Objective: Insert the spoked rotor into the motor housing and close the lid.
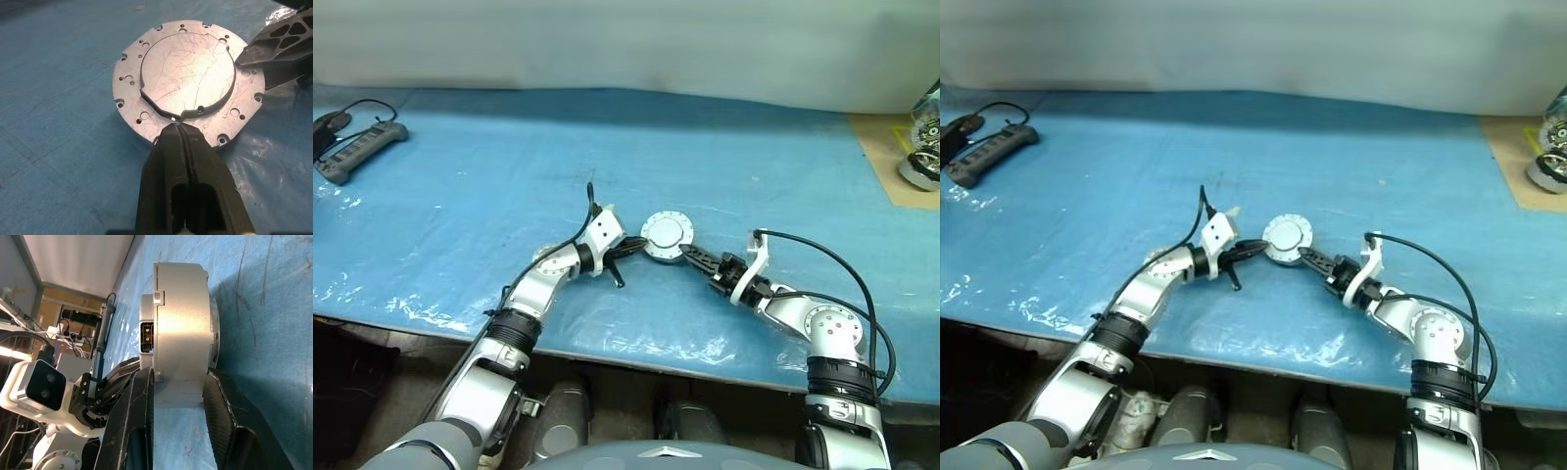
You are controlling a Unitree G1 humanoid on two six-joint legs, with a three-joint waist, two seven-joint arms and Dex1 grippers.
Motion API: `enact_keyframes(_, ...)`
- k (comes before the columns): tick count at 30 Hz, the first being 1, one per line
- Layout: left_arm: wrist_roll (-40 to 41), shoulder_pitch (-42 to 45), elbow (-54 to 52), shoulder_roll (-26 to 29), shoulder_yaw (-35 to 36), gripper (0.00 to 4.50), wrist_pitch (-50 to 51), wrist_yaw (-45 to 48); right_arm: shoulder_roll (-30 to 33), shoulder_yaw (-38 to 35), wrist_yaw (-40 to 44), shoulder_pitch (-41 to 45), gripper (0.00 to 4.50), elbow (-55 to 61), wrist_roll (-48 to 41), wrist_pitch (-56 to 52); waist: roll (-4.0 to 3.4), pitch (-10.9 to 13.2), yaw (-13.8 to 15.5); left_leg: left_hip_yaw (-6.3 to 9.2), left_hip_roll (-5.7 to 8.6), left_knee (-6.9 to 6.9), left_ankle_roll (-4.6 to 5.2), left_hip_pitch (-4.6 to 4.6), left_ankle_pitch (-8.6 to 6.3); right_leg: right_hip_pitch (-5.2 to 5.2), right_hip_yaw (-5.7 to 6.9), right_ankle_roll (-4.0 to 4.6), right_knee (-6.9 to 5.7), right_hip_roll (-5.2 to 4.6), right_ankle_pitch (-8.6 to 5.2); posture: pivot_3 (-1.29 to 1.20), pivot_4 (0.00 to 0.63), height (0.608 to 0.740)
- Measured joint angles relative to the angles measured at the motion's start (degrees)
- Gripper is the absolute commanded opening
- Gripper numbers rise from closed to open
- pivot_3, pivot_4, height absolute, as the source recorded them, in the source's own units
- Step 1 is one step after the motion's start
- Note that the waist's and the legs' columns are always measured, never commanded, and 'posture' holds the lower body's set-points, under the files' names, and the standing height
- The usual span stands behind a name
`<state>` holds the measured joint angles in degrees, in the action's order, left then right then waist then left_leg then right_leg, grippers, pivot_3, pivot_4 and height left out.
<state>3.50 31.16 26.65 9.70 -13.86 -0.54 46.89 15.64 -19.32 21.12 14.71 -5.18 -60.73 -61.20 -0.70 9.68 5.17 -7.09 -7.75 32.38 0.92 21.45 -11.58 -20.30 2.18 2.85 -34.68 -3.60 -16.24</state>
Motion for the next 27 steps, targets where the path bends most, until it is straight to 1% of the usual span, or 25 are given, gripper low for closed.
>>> enact_keyframes(6,-0.01,0.02,-0.19,0.13,-0.02,0.0,0.62,0.7,-0.42,0.01,0.01,-0.01,1.05,0.22,0.4,0.22,0.0,0.0,0.05,-0.01,-0.01,-0.22,-0.15,-0.11,0.21,0.0,0.0,0.06,-0.01,0.02,0.03,0.0,0.15,0.74)
enact_keyframes(9,1.93,-0.32,-2.19,0.82,0.47,0.0,3.5,3.01,-0.8,0.03,-0.15,-0.02,1.05,0.61,0.48,0.13,0.01,0.01,0.02,-0.02,-0.01,-0.26,-0.12,-0.08,0.23,-0.05,0.0,0.07,0.0,0.02,0.02,0.0,0.15,0.74)
enact_keyframes(11,7.49,-2.44,-8.14,1.33,1.65,0.0,11.73,5.39,-1.41,-0.3,-0.62,0.0,1.05,1.06,0.08,-0.15,0.04,0.03,-0.45,-0.05,-0.01,-0.29,-0.12,0.1,0.25,-0.27,0.0,0.14,-0.04,0.02,-0.01,0.0,0.15,0.74)
enact_keyframes(13,16.3,-3.79,-16.21,1.65,4.37,0.0,23.59,6.46,-1.99,-1.0,-1.53,0.01,1.05,1.61,-0.92,-0.69,0.11,0.07,-0.83,-0.04,-0.04,-0.26,-0.16,0.62,0.32,-0.83,0.03,0.25,-0.22,0.07,0.0,0.0,0.15,0.74)
enact_keyframes(14,20.28,-3.64,-19.63,2.31,5.84,0.0,28.51,6.92,-2.37,-1.42,-2.08,0.0,1.05,1.67,-1.54,-0.88,0.11,0.07,-0.98,-0.03,-0.08,-0.26,-0.19,0.73,0.34,-0.94,0.05,0.32,-0.28,0.11,0.04,0.0,0.15,0.74)
enact_keyframes(16,25.7,-1.92,-23.35,4.74,8.86,0.0,34.93,8.0,-3.19,-2.5,-3.4,-0.05,1.05,1.64,-2.93,-1.3,0.09,0.07,-1.08,-0.02,-0.11,-0.3,-0.2,0.68,0.34,-0.92,0.11,0.4,-0.32,0.15,0.03,0.0,0.15,0.74)
enact_keyframes(18,28.36,-0.55,-23.5,6.88,11.5,0.0,38.37,8.44,-4.05,-4.14,-4.86,-0.37,1.05,1.55,-5.02,-1.67,0.03,0.1,-1.08,-0.01,-0.11,-0.37,-0.21,0.67,0.35,-0.91,0.12,0.42,-0.25,0.16,0.01,0.0,0.15,0.74)
enact_keyframes(21,30.22,-0.4,-20.47,8.71,13.71,0.0,41.57,8.78,-5.21,-6.68,-7.33,-0.96,1.05,1.55,-9.24,-2.58,-0.01,0.14,-1.09,-0.02,-0.08,-0.36,-0.16,0.86,0.33,-0.99,0.13,0.4,-0.09,0.15,0.02,0.0,0.15,0.74)
enact_keyframes(24,31.45,-0.76,-16.35,9.04,16.06,0.0,43.78,8.24,-7.39,-7.69,-10.49,-0.77,1.05,2.59,-14.66,-2.45,-0.02,0.14,-1.23,0.0,-0.11,-0.2,-0.15,1.38,0.35,-1.58,0.16,0.18,-0.28,0.17,0.15,0.0,0.15,0.74)
enact_keyframes(27,34.46,-0.84,-14.47,6.82,19.99,0.58,46.66,5.45,-8.27,-7.56,-13.78,0.53,1.05,5.88,-19.36,-1.54,-0.02,0.15,-1.21,0.04,-0.11,0.16,-0.13,2.0,0.36,-2.2,0.16,0.18,-0.84,0.16,0.15,0.0,0.15,0.74)
